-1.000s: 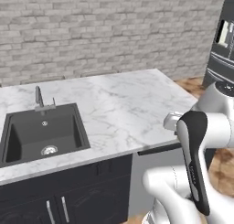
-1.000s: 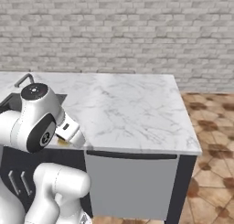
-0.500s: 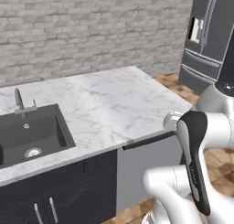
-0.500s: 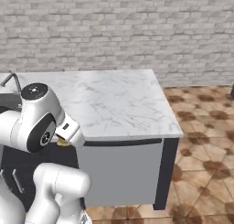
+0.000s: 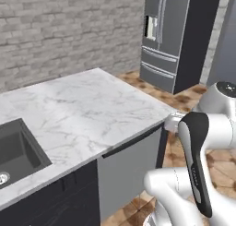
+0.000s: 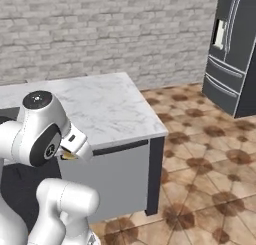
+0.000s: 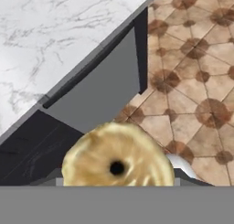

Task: Pick the candle and candle from the dining table and place them in the open cabinet. Close the cabinet after placing the objects.

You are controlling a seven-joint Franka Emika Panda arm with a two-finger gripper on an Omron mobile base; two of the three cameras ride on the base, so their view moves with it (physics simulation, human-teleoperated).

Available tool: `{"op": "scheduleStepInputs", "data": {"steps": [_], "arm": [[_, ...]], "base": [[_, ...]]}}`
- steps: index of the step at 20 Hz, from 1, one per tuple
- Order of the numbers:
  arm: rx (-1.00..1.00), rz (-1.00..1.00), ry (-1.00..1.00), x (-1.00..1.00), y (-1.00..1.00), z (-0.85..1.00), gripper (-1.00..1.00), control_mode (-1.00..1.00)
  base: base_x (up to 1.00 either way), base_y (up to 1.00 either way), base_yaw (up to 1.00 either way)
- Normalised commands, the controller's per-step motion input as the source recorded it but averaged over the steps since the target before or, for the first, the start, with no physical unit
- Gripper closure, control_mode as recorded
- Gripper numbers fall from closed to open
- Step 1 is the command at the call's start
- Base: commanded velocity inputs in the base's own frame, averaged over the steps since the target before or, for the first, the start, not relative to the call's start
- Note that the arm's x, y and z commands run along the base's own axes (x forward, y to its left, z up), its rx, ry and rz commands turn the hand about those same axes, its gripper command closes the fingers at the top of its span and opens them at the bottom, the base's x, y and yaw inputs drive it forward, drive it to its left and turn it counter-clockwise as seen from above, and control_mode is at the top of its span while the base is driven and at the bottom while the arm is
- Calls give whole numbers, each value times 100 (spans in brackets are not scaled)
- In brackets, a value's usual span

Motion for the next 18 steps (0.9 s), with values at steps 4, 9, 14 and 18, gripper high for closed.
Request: {"op": "scheduleStepInputs", "data": {"steps": [4,9,14,18], "arm": [[0,0,0,0,0,0,100,100],[0,0,0,0,0,0,100,100],[0,0,0,0,0,0,100,100],[0,0,0,0,0,0,100,100]], "base": [[0,0,-43],[0,0,-39],[7,0,-35],[9,-3,-33]]}}
